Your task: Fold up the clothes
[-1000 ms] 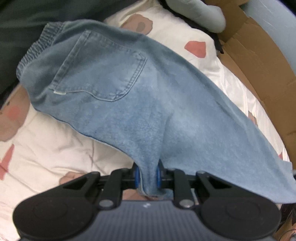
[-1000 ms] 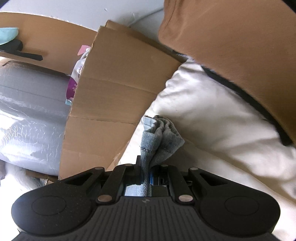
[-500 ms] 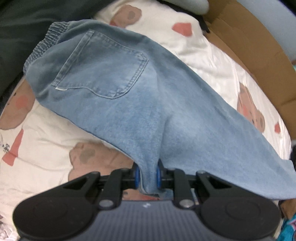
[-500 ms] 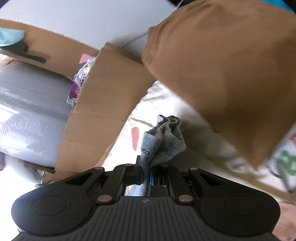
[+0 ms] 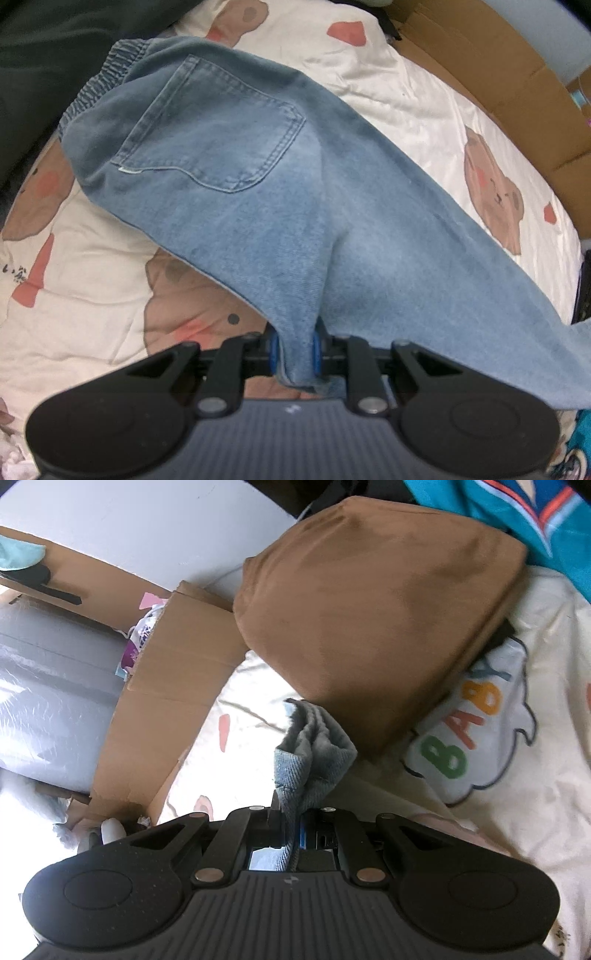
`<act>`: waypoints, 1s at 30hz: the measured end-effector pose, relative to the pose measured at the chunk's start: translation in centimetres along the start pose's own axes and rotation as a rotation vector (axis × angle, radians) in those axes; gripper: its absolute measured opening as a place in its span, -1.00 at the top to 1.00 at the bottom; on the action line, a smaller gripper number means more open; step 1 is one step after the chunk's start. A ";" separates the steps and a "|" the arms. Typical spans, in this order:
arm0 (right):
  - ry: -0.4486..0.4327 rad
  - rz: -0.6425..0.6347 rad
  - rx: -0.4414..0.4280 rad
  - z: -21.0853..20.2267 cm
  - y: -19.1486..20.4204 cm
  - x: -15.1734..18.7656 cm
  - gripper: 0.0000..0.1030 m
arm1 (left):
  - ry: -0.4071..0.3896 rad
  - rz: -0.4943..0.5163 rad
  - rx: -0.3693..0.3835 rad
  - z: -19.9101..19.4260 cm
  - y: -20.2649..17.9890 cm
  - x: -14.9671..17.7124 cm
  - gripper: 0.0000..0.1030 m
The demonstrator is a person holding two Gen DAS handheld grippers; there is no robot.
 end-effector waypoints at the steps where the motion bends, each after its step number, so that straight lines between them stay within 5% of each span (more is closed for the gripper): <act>1: -0.001 0.005 -0.003 -0.2 -0.6 0.1 0.89 | 0.002 0.002 -0.004 0.0 0.0 0.0 0.65; 10: -0.014 0.019 -0.031 -2.0 -3.7 0.9 0.90 | 0.030 0.034 -0.038 0.0 -0.7 0.6 0.64; 30: -0.004 -0.070 0.095 -5.1 -6.8 1.4 0.90 | 0.015 0.031 0.018 0.3 0.3 1.2 0.64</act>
Point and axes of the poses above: each gripper's, at about its wrist camera, not at the fingertips, and z roughly the way its jaws point, y to its left, x to its underside, the point moved 1 cm from there along z, roughly the way its jaws point, and after that the axes turned 14 degrees about z, right-handed, at the moved point
